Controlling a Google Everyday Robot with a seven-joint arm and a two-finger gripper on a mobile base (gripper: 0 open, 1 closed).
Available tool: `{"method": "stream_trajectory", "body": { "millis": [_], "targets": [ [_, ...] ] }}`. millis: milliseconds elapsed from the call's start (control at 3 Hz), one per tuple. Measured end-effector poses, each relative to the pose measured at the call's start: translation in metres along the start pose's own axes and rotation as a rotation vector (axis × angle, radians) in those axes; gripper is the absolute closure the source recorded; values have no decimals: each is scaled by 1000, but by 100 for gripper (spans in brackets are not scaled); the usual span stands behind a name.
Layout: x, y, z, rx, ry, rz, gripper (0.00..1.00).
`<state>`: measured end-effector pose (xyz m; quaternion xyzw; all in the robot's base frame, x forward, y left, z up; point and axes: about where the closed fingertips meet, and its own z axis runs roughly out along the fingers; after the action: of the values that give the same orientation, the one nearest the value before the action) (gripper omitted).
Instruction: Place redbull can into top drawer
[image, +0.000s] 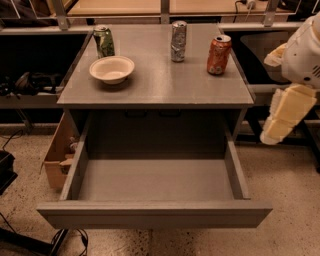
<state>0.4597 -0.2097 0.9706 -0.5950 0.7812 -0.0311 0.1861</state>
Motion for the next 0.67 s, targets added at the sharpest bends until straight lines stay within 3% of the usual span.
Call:
{"method": "stream_trajectory", "body": {
  "millis": [667],
  "targets": [
    [-53, -87, 69, 118, -313, 65, 0]
  ]
}}
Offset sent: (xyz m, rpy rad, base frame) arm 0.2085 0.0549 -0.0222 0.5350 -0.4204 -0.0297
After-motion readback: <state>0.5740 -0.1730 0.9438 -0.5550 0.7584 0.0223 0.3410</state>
